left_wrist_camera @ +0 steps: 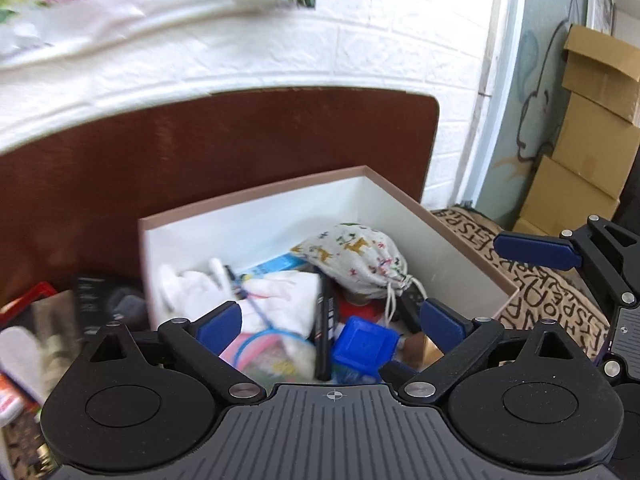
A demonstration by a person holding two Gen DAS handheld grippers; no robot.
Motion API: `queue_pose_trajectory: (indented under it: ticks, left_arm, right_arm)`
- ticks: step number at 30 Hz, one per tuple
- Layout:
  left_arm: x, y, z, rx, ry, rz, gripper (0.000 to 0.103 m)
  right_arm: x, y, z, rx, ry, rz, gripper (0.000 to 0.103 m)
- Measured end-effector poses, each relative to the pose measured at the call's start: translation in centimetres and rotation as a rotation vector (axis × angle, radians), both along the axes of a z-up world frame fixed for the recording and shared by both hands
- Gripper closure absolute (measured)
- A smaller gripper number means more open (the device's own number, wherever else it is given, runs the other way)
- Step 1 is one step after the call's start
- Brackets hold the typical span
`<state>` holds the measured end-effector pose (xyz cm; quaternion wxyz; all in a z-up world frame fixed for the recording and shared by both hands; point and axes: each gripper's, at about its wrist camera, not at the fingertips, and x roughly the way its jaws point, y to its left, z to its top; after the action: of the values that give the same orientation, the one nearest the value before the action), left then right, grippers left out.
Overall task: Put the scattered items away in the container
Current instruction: 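Withdraw both tools from the box back to the table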
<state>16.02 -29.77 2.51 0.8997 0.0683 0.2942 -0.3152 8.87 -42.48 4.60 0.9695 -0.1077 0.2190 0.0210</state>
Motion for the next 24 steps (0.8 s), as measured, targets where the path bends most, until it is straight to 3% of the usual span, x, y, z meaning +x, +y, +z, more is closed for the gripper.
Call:
queue_pose_trajectory:
  ticks: [6, 13, 18, 24]
  left_arm:
    - [-4.0, 3.8, 0.1, 0.013, -0.052, 0.099, 0.0]
    - [-6.4, 8.1, -1.4, 0.048, -0.012, 0.203, 0.0]
    - [-7.7, 11.4, -2.5, 0.011, 0.058, 0.23, 0.0]
    - [-9.7, 15.5, -4.0, 0.031, 0.047, 0.315, 0.0]
  right_arm:
    - [-2.8, 3.2, -0.1, 0.03, -0.012, 0.054, 0.0]
    - [-5.4, 8.0, -1.0, -0.006, -0.037, 0.128, 0.0]
    - [-7.0, 10.9, -1.2, 0.03, -0.05, 0.174, 0.0]
    - [-7.6, 14.3, -2.5, 0.065, -0.003, 0.234, 0.0]
